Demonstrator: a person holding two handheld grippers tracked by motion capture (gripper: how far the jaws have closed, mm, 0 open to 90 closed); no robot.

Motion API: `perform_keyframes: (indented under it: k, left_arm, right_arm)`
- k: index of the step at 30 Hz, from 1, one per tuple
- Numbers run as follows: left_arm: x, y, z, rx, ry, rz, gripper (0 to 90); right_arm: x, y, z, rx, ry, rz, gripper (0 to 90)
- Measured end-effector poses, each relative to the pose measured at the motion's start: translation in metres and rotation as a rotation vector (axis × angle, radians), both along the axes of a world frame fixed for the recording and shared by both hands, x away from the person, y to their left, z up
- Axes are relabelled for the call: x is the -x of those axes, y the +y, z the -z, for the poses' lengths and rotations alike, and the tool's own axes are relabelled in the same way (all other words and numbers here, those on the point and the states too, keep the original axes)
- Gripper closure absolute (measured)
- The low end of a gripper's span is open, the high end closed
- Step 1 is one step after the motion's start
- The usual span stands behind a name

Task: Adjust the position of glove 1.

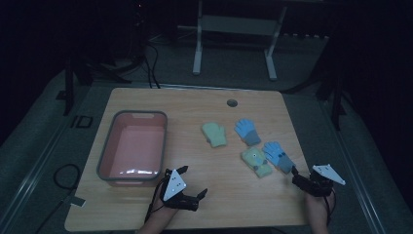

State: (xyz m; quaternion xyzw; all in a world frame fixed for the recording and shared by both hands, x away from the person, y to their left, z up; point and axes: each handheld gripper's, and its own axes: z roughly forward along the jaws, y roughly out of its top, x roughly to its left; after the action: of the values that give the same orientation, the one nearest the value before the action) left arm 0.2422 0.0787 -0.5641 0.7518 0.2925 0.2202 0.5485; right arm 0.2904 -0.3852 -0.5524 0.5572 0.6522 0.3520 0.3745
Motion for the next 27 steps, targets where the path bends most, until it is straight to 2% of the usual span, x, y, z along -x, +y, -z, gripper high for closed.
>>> perform_keyframes:
  k: [6,12,17,19,22,24,27]
  left_arm:
    - [0.001,-0.001,0.0,-0.003,-0.004,-0.007,0.2]
    - [0.001,-0.001,0.0,-0.004,-0.009,-0.001,0.2]
    - [0.001,-0.001,0.0,-0.007,-0.01,0.0,0.2]
    - [0.001,-0.001,0.0,-0.003,-0.008,0.004,0.2]
    - [0.001,-0.001,0.0,-0.005,-0.009,0.006,0.2]
    - [0.001,-0.001,0.0,-0.005,-0.009,0.01,0.2]
    - [0.001,-0.001,0.0,-0.003,-0.009,0.01,0.2]
  right_arm:
    - [0.0,0.002,0.0,0.018,0.009,0.01,12.6]
    - [-0.001,0.001,0.0,0.017,0.022,0.024,12.7]
    - [-0.003,0.001,-0.001,0.011,0.023,0.011,12.6]
    - [-0.004,0.001,-0.002,0.005,0.037,-0.004,12.3]
    - [-0.004,0.0,-0.005,-0.007,0.053,-0.017,11.6]
    - [-0.004,-0.001,-0.015,-0.012,0.061,-0.025,11.4]
    - [0.0,-0.001,-0.026,0.003,0.024,-0.005,12.6]
